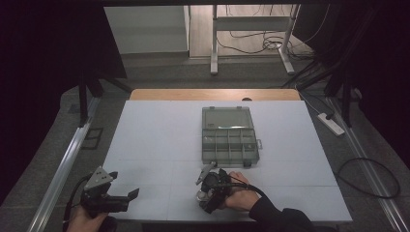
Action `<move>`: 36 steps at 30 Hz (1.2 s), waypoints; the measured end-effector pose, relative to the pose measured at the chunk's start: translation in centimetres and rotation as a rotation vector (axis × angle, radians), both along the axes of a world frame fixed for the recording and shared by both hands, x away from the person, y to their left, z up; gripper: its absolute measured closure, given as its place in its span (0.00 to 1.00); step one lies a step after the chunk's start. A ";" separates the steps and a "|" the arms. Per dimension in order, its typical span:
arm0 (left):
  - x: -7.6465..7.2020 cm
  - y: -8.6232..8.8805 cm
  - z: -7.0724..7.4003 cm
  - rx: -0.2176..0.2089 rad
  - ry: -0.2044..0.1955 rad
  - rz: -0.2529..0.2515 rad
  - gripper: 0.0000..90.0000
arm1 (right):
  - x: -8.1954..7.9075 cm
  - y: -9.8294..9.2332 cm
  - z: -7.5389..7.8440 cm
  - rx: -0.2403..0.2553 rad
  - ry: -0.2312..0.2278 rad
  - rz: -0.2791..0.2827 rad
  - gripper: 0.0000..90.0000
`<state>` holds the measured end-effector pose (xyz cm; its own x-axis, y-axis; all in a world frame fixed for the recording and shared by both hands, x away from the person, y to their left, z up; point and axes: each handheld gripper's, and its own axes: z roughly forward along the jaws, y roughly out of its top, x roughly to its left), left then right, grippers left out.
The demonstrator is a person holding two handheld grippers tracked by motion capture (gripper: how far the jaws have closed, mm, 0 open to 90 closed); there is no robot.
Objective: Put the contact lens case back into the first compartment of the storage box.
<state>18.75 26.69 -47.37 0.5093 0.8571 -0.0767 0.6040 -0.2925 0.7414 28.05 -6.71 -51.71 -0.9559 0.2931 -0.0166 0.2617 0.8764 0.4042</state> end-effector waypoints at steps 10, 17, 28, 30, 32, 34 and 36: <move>0.0 0.0 0.0 0.001 0.000 -0.001 0.04 | -0.2 -0.1 0.7 0.012 0.000 0.051 0.52; 0.0 0.0 0.0 -0.001 0.000 -0.002 0.04 | -0.1 -0.1 0.8 0.022 0.020 0.031 0.53; 0.0 0.0 0.0 0.000 0.002 0.000 0.05 | 0.4 -0.6 2.2 0.102 0.020 -0.038 0.53; 0.1 0.0 0.0 0.000 0.003 0.000 0.05 | 0.7 -0.8 2.5 0.118 0.016 -0.055 0.53; 0.1 0.0 0.0 0.001 0.003 0.000 0.05 | 0.9 -1.0 2.8 0.136 0.017 -0.071 0.53; 0.1 0.0 0.0 0.001 0.004 0.000 0.05 | 1.1 -1.1 3.2 0.151 0.014 -0.084 0.53; 0.1 0.0 0.0 0.000 0.005 0.000 0.05 | 1.5 -1.4 3.7 0.170 0.014 -0.100 0.54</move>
<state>18.84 26.72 -47.37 0.5087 0.8573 -0.0789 0.6078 -0.2927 0.7382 29.50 -8.13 -48.03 -0.9216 0.3844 0.0542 0.3510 0.7653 0.5395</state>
